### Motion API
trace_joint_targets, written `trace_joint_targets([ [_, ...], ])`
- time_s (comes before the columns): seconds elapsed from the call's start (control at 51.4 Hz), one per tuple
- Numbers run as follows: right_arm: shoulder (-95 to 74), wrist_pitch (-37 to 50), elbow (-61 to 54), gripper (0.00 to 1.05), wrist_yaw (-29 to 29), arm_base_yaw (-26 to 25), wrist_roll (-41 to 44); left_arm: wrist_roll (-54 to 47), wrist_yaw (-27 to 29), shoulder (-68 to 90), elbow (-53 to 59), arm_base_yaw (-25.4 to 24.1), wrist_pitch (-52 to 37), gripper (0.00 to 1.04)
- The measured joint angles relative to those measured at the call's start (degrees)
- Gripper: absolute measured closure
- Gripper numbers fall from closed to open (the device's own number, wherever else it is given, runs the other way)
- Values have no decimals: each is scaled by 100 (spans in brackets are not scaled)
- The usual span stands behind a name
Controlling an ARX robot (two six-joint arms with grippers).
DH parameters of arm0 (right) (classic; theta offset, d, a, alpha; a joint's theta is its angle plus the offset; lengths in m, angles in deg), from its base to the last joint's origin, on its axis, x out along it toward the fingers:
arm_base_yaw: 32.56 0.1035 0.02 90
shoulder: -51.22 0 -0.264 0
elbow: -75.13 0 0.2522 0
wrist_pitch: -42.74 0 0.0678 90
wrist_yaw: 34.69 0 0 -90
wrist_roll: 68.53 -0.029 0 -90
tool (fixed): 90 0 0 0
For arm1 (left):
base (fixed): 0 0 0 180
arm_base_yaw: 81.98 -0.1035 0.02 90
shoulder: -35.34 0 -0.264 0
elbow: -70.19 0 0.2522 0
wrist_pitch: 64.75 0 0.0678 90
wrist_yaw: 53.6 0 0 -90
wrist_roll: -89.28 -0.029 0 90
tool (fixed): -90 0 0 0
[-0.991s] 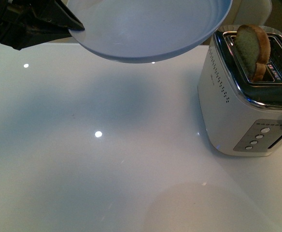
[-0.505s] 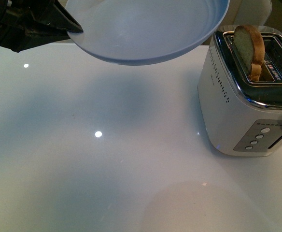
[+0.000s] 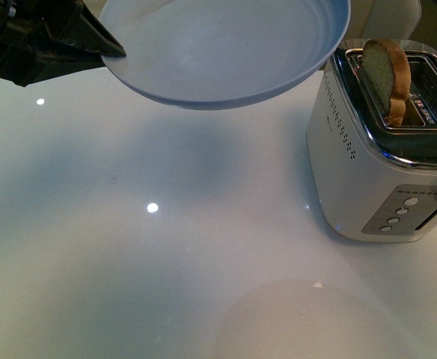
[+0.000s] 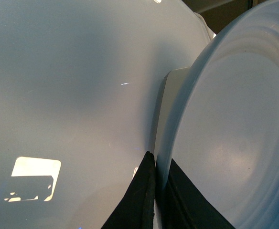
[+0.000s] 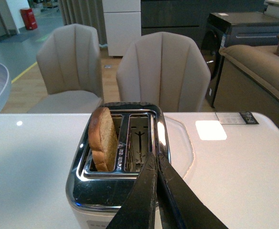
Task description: Left arm holds plate, right arm toasts bread
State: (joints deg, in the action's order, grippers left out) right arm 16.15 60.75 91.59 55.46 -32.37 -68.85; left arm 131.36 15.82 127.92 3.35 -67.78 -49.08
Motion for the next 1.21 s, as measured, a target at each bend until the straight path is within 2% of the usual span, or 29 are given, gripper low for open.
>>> trace_joint_targets([
  [0.136,120,133,-168,103,11,0,0,-7,9,0,0,0,0,102],
  [0.544,1456,-1126,-170,103,-15,0,2,-26,63,-24,0,28,37,102],
  [1.205,2599,-2267,-168,103,-15,-2,2,-24,114,-24,0,173,35,102],
])
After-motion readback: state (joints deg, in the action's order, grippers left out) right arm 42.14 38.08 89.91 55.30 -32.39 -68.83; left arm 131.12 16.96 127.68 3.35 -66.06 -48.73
